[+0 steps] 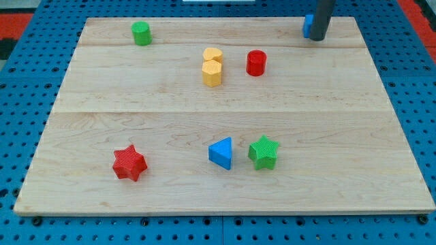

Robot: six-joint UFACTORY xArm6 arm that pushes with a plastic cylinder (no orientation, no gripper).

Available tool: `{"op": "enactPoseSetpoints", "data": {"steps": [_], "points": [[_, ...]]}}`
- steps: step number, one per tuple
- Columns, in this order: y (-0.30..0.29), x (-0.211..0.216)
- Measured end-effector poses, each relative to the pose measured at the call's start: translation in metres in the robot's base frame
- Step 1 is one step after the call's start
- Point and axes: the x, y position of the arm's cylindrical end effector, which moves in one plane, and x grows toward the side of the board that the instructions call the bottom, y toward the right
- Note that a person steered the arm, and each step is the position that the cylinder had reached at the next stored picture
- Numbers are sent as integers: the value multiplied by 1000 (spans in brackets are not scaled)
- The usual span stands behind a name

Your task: Separate the yellow blocks

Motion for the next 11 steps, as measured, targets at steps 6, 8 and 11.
{"op": "enactPoseSetpoints", "data": {"steps": [6, 8, 11], "points": [[-256, 78], [-220, 83], [-201, 37]]}}
